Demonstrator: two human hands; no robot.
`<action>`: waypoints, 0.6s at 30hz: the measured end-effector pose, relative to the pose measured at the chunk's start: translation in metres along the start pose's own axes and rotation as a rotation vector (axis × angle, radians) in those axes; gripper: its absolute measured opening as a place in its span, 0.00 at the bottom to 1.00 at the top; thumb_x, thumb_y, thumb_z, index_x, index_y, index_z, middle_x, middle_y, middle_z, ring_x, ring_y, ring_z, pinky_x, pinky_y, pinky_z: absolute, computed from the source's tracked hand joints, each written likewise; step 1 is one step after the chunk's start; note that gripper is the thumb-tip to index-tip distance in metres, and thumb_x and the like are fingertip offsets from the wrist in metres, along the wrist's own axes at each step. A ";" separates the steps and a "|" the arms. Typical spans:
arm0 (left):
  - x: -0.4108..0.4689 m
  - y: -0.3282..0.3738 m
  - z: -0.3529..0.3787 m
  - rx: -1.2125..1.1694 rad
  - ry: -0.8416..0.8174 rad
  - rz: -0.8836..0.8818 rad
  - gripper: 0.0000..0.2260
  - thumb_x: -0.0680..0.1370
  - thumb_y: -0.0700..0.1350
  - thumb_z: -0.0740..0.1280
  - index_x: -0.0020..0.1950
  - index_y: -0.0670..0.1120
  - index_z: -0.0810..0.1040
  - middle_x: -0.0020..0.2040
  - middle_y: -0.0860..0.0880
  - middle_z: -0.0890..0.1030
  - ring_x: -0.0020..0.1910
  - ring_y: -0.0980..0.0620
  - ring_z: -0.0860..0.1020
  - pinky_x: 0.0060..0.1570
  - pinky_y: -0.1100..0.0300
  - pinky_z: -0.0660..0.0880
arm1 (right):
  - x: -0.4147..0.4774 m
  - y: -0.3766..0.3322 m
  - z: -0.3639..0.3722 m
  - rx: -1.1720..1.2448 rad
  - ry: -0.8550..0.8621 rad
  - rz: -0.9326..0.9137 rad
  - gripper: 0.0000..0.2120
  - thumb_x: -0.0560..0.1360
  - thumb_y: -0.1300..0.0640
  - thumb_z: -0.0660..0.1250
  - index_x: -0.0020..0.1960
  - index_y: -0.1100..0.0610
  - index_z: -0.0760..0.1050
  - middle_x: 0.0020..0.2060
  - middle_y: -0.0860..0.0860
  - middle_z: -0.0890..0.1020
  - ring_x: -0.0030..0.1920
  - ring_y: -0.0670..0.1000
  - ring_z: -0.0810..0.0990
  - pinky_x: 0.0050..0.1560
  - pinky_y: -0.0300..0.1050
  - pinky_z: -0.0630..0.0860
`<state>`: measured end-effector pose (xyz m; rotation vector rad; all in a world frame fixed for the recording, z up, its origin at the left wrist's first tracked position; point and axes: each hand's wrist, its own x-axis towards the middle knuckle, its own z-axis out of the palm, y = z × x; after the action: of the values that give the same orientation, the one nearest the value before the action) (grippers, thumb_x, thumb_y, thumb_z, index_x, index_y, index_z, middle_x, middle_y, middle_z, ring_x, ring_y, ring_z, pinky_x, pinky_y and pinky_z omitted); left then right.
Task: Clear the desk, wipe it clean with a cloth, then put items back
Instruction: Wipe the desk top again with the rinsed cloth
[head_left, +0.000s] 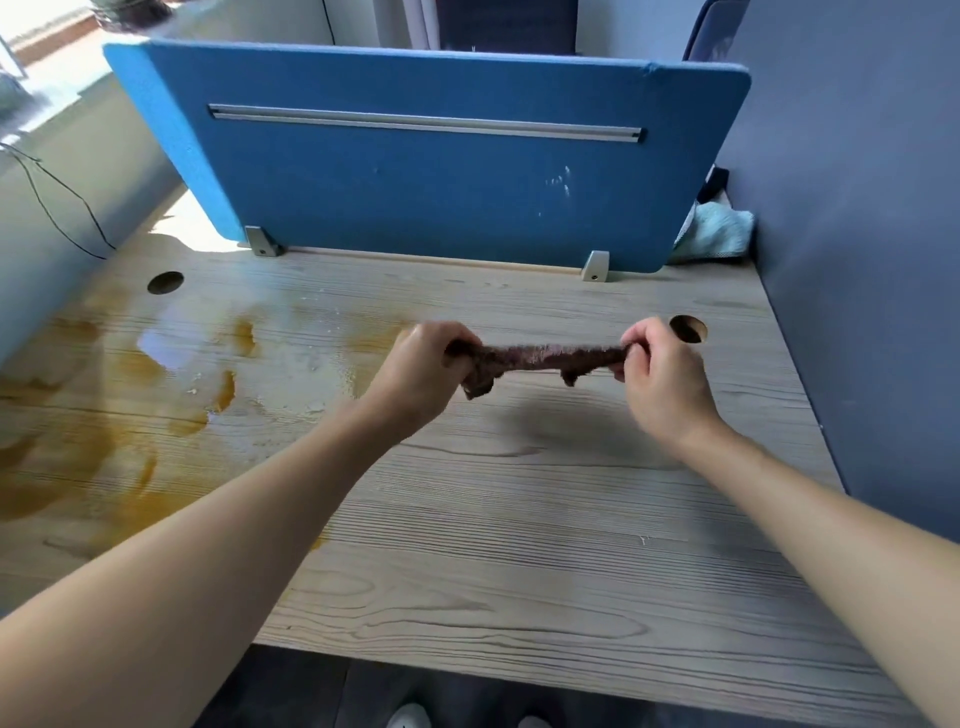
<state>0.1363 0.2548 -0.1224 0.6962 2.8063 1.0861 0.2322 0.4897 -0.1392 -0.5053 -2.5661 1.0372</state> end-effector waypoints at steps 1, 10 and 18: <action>-0.009 -0.007 0.006 0.011 -0.108 0.016 0.07 0.77 0.37 0.69 0.51 0.46 0.85 0.41 0.54 0.83 0.39 0.57 0.79 0.42 0.68 0.76 | -0.012 0.010 0.002 -0.053 -0.081 0.004 0.08 0.82 0.63 0.56 0.50 0.56 0.72 0.42 0.55 0.80 0.43 0.56 0.79 0.42 0.50 0.75; -0.090 -0.054 0.062 0.092 -0.643 -0.155 0.08 0.79 0.40 0.65 0.52 0.41 0.83 0.47 0.44 0.84 0.46 0.45 0.80 0.44 0.58 0.73 | -0.097 0.072 0.026 -0.265 -0.634 0.182 0.11 0.79 0.61 0.60 0.45 0.45 0.72 0.45 0.52 0.82 0.47 0.54 0.79 0.50 0.48 0.75; -0.045 -0.049 0.063 -0.021 -0.368 -0.260 0.06 0.81 0.43 0.63 0.51 0.43 0.78 0.44 0.42 0.82 0.44 0.44 0.79 0.48 0.47 0.78 | -0.054 0.053 0.032 -0.103 -0.310 0.338 0.13 0.81 0.60 0.58 0.62 0.57 0.76 0.40 0.52 0.80 0.35 0.51 0.76 0.36 0.43 0.69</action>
<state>0.1702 0.2431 -0.2069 0.4561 2.4802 0.8417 0.2767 0.4825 -0.2080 -0.8945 -2.8840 1.1751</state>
